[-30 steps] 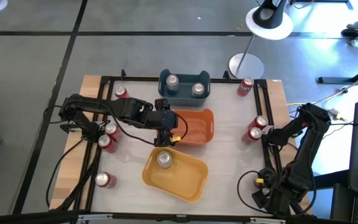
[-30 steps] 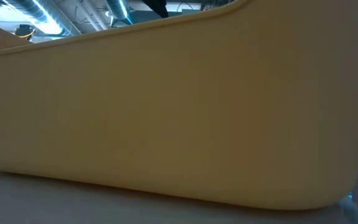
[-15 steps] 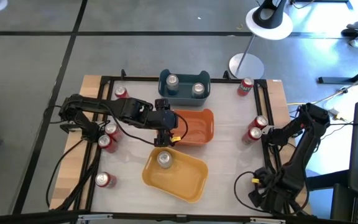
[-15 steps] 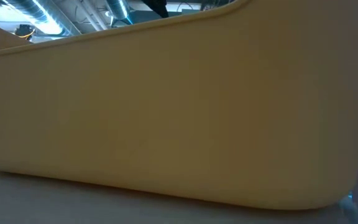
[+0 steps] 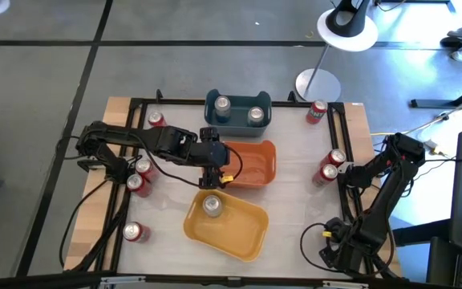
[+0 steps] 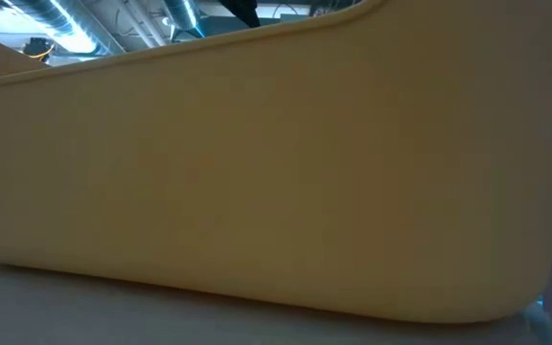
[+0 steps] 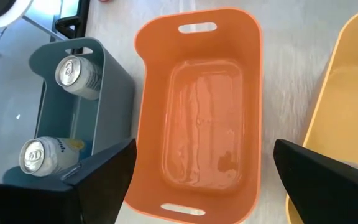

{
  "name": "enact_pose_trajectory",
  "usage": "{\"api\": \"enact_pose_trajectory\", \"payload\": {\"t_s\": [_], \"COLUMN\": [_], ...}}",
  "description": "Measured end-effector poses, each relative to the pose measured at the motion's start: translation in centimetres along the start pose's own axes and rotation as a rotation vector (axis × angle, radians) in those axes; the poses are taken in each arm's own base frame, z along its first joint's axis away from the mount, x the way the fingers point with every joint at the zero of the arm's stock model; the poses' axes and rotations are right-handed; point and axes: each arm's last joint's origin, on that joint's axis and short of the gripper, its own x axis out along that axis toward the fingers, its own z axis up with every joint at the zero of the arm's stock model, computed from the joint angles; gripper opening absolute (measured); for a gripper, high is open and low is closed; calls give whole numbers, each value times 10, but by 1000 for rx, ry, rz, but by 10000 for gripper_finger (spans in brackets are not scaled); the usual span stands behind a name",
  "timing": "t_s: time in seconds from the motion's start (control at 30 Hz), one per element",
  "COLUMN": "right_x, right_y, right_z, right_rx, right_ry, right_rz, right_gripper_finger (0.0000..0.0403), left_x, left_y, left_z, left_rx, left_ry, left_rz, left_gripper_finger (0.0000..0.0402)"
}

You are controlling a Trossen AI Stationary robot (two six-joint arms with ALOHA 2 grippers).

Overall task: Sort soda cans
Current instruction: Put the blue soda can into the yellow bin

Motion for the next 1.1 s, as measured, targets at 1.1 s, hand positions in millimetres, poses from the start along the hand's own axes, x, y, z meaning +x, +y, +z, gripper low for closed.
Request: {"api": "enact_pose_trajectory", "payload": {"t_s": [1.1], "right_x": [-143], "right_y": [70], "right_z": [50], "right_rx": [-600], "right_ry": [-638], "right_rz": [411], "right_gripper_finger": [283], "left_x": [-19], "left_y": [-22], "left_z": [-18], "left_rx": [-50], "left_ry": [115], "left_rz": [-31], "left_gripper_finger": [368]}}
